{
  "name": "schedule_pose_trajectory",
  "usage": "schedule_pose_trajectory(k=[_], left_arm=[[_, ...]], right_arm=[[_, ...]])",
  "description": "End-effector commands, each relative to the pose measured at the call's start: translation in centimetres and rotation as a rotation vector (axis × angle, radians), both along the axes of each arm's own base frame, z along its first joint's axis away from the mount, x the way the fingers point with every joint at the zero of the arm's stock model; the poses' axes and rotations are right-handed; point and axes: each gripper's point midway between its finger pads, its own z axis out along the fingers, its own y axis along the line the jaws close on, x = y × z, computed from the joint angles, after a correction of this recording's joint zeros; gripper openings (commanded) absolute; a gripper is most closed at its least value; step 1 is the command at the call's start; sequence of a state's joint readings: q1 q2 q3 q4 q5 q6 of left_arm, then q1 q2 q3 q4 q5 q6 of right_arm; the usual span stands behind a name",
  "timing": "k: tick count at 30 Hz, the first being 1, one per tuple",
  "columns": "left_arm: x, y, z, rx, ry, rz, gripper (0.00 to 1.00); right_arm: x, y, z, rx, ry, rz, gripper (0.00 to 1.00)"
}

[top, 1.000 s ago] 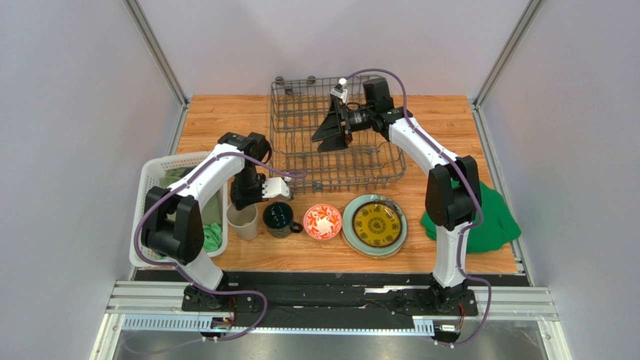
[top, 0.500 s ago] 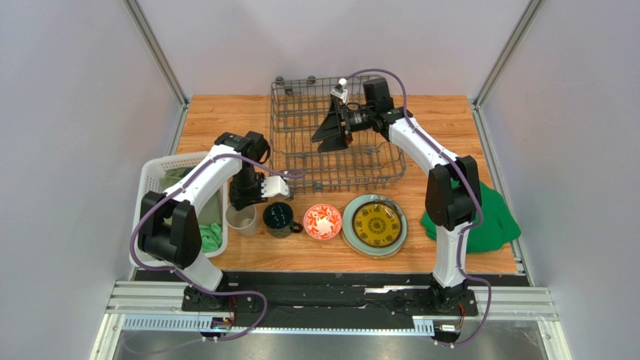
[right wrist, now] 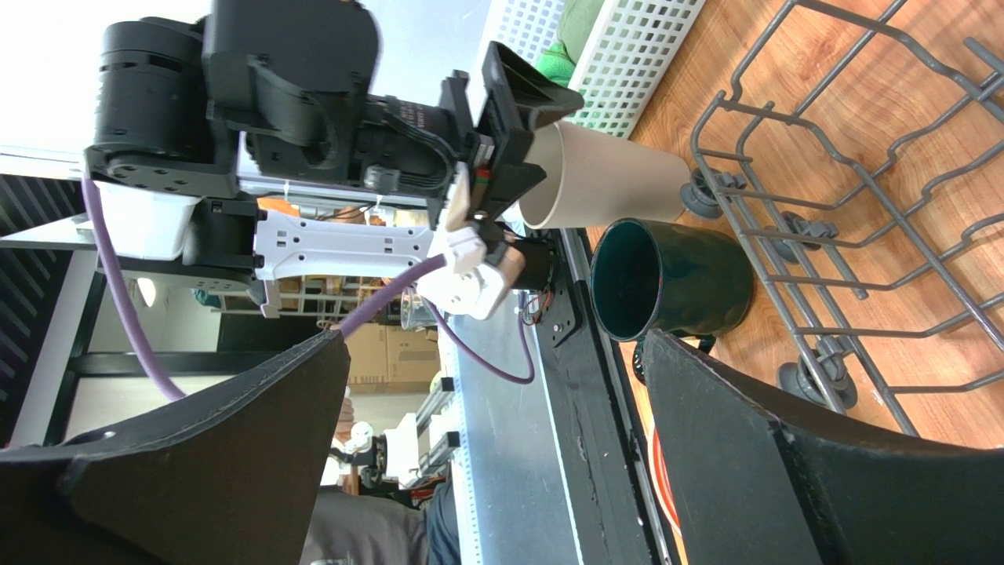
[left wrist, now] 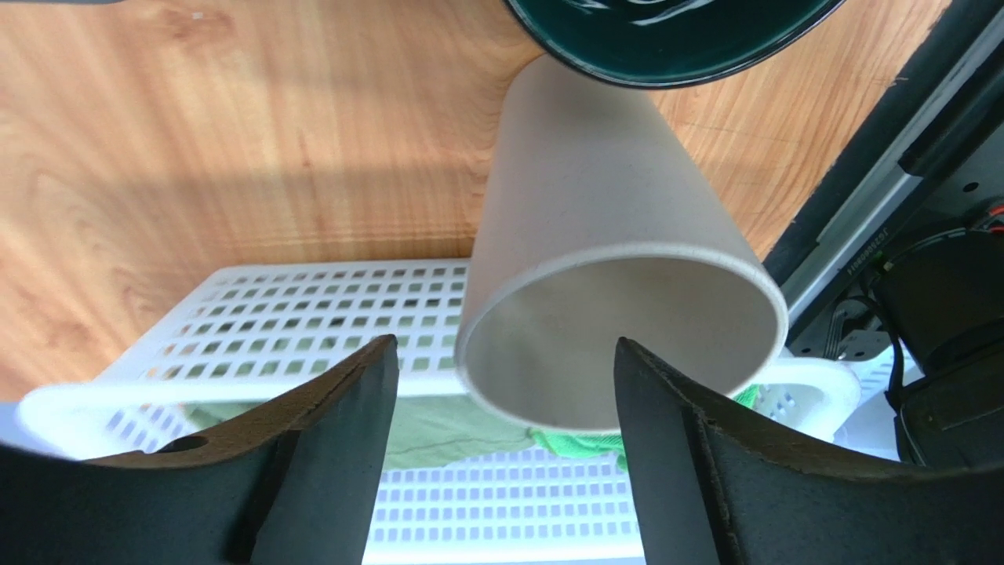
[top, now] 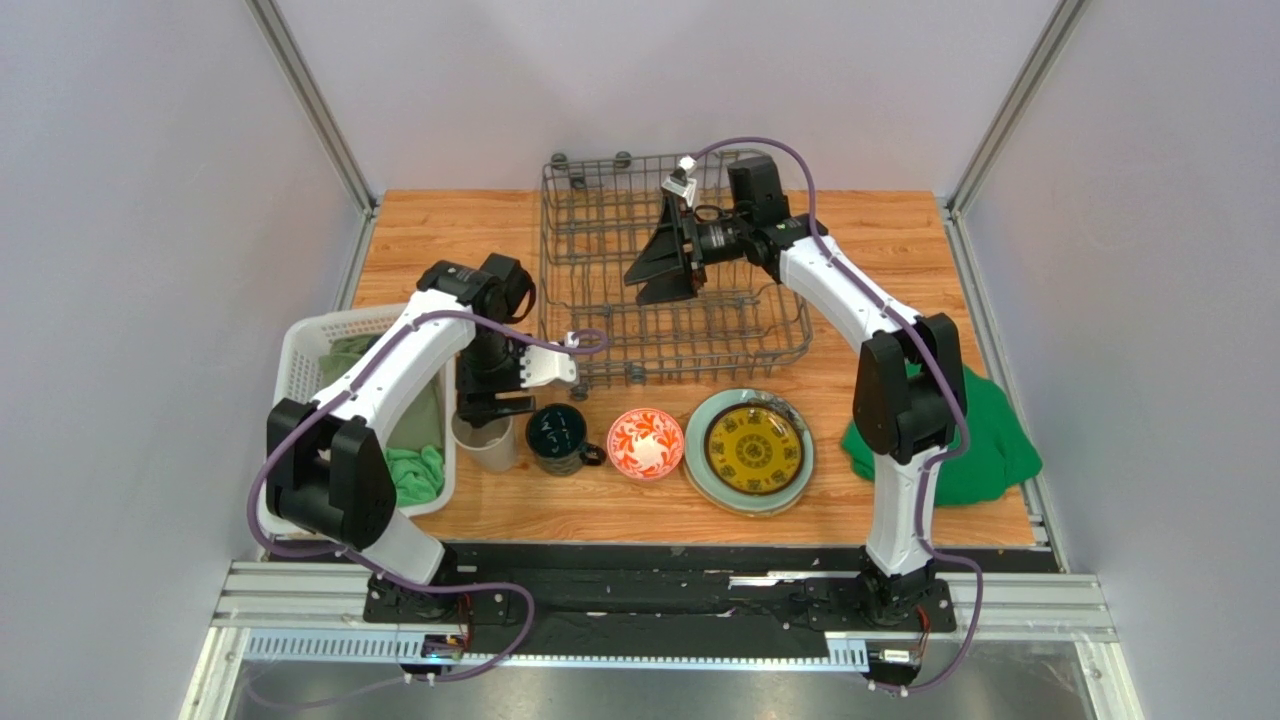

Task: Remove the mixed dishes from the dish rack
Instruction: Place the cup at the center of the board, then reset both arms

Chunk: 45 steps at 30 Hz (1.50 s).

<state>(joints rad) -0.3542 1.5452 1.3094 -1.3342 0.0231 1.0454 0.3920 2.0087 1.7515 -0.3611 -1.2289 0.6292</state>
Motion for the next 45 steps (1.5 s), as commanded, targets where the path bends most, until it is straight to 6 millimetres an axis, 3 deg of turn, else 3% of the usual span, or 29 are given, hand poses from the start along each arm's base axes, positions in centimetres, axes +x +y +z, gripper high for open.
schedule_pose_trajectory(k=[1,6,11,15,16,18,19,21,22,23,24,25,26,27,28,30,31,32,33,36,41,45], left_arm=[[0.6,-0.7,3.5,-0.056,-0.107,-0.011,0.77],[1.0,-1.1,6.7,-0.104,-0.199,-0.018,0.89],[1.8,-2.2,10.8,-0.221,-0.368,0.005,0.95],[3.3,-3.0,14.0,-0.339,-0.549,0.07,0.95],[4.0,-3.3,15.6,-0.387,-0.634,0.103,0.95],[4.6,-3.2,16.5,-0.427,-0.701,0.151,0.96],[5.4,-3.4,18.3,-0.483,-0.786,0.198,0.96],[6.2,-2.6,19.1,-0.506,-0.869,0.276,0.96],[6.7,-2.5,21.2,-0.567,-0.961,0.325,0.96],[7.0,-2.0,22.0,-0.579,-1.011,0.361,0.96],[7.2,-1.4,21.9,-0.591,-1.036,0.401,0.96],[7.4,-1.3,23.4,-0.645,-1.095,0.435,0.96],[7.5,-1.0,23.5,-0.661,-1.111,0.464,0.96],[7.7,-0.5,24.0,-0.678,-1.132,0.496,0.96],[8.0,-0.5,24.7,-0.722,-1.153,0.539,0.96],[8.4,0.0,24.9,-0.757,-1.165,0.612,0.96],[8.9,0.1,25.4,-0.778,-1.187,0.633,0.96],[9.3,0.3,25.2,-0.785,-1.19,0.652,0.96],[9.6,0.3,25.2,-0.804,-1.187,0.677,0.96],[11.2,1.6,25.7,-0.822,-1.245,0.772,0.97],[13.4,2.3,28.0,-0.924,-1.314,0.841,0.97],[14.6,2.0,28.6,-0.978,-1.318,0.865,0.97]], right_arm=[[-0.8,-0.3,2.4,0.022,-0.079,0.001,0.99],[-0.7,-0.6,2.7,0.014,-0.096,-0.01,0.99],[1.6,-2.5,3.5,-0.03,-0.195,-0.084,0.99],[4.8,-6.2,3.9,-0.157,-0.302,-0.23,0.99],[5.1,-7.0,4.5,-0.176,-0.339,-0.259,0.99],[6.7,-9.1,4.9,-0.244,-0.421,-0.347,0.99],[6.7,-9.8,6.0,-0.262,-0.469,-0.382,0.99],[8.0,-12.0,6.1,-0.364,-0.564,-0.471,0.99],[8.3,-12.8,6.4,-0.406,-0.608,-0.502,0.99],[8.0,-13.7,7.7,-0.437,-0.665,-0.544,0.99],[8.9,-15.4,7.6,-0.524,-0.722,-0.616,0.99],[9.1,-16.3,8.0,-0.559,-0.756,-0.654,1.0],[8.5,-17.4,9.9,-0.577,-0.814,-0.707,0.99],[9.3,-19.1,10.8,-0.631,-0.865,-0.804,1.0],[9.4,-20.1,9.9,-0.677,-0.875,-0.839,1.0],[8.9,-22.9,13.1,-0.723,-0.988,-0.998,1.0],[8.5,-23.9,12.2,-0.764,-0.994,-1.026,1.0],[8.4,-25.9,12.9,-0.822,-1.009,-1.12,1.0],[7.4,-26.7,15.3,-0.796,-1.066,-1.191,1.0],[6.7,-28.8,15.3,-0.87,-1.092,-1.264,1.0],[5.4,-30.0,15.6,-0.9,-1.104,-1.3,1.0],[5.1,-29.9,13.8,-0.906,-1.091,-1.283,1.0]])
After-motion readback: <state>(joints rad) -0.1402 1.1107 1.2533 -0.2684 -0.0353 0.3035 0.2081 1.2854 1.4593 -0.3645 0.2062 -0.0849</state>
